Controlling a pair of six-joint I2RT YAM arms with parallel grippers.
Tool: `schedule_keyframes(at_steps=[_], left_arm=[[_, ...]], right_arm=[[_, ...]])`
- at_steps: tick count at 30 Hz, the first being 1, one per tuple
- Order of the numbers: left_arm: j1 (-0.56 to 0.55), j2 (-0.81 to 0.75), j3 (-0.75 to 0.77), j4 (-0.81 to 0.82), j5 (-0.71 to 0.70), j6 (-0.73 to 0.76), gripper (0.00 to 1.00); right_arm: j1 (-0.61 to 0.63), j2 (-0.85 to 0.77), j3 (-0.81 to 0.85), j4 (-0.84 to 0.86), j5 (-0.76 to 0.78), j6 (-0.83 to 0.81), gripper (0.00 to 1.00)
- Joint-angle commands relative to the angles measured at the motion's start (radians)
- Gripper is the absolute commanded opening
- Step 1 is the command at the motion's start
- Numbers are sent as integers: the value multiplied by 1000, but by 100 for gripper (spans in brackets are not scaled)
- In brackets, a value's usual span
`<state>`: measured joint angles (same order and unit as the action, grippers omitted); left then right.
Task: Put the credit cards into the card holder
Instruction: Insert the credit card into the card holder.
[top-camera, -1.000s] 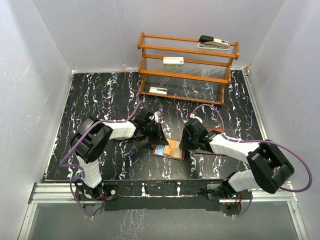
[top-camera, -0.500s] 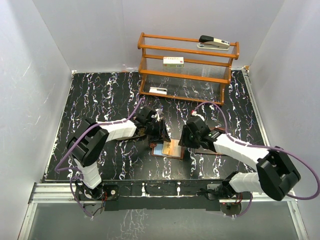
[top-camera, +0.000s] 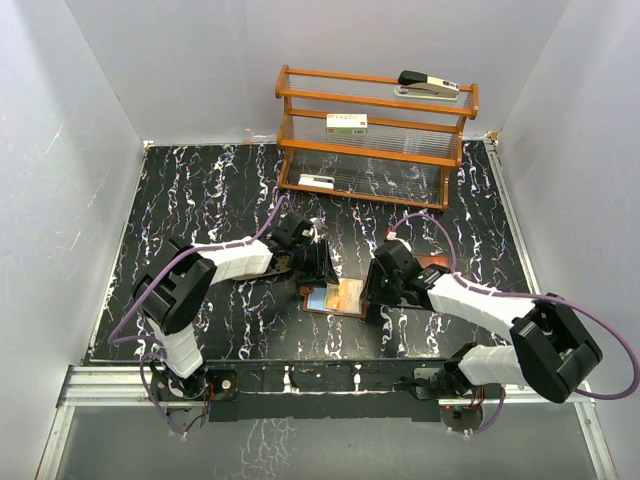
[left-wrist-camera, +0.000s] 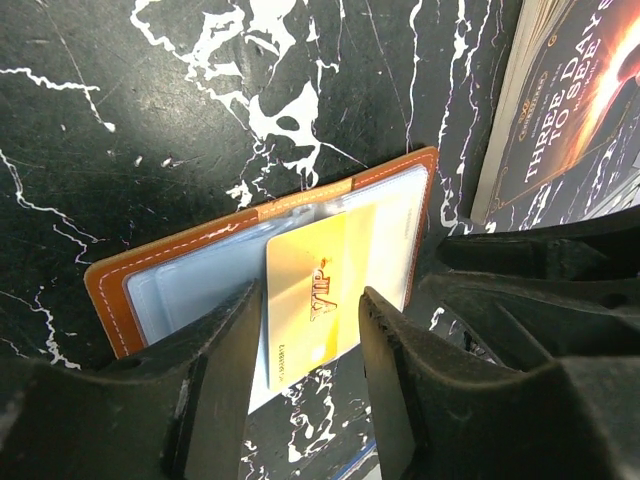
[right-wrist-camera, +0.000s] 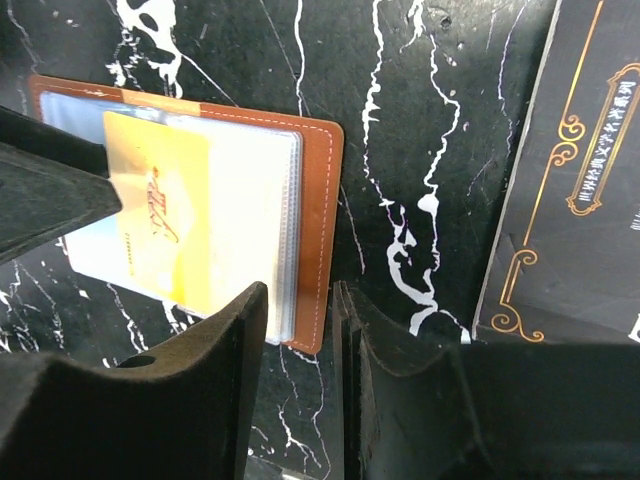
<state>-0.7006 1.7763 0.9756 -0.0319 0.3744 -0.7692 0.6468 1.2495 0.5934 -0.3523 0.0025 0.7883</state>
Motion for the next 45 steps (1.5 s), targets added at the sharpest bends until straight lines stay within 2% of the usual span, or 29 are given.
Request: schedule_keyframes(at_steps=[1,7,16,18,20,23,25,33,45], left_arm=[[-7,-24,-20,5,12,-8,40],[-23,-18,-10,26,13,-25,26],[-65,-4,-20,79,-9,-109,15],[-65,-23,-21,58,-32,-111,18],[-65,-45,2,-9,-74,-82,27],[-65,-68,38,-84,-112,-48,36],[-65,-77,44,-115,-114,-35,39],[-65,-130,-33,-125,-88,-59,40],[-81,-112,-107,-22,-29,-125,39]], right_arm=[[-1,35,-24,105,-12,15,30],[-2,76,-61,206,-59,20,26],[-1,80,-72,277,-89,23,23],[-1,71,-72,265,-80,27,23],[-2,54,-69,239,-62,29,23],[-2,33,-57,185,-44,23,23],[-2,17,-56,166,-43,23,23],[-2,-32,-80,149,-73,41,23],[10,-6,-131,219,-114,96,22]])
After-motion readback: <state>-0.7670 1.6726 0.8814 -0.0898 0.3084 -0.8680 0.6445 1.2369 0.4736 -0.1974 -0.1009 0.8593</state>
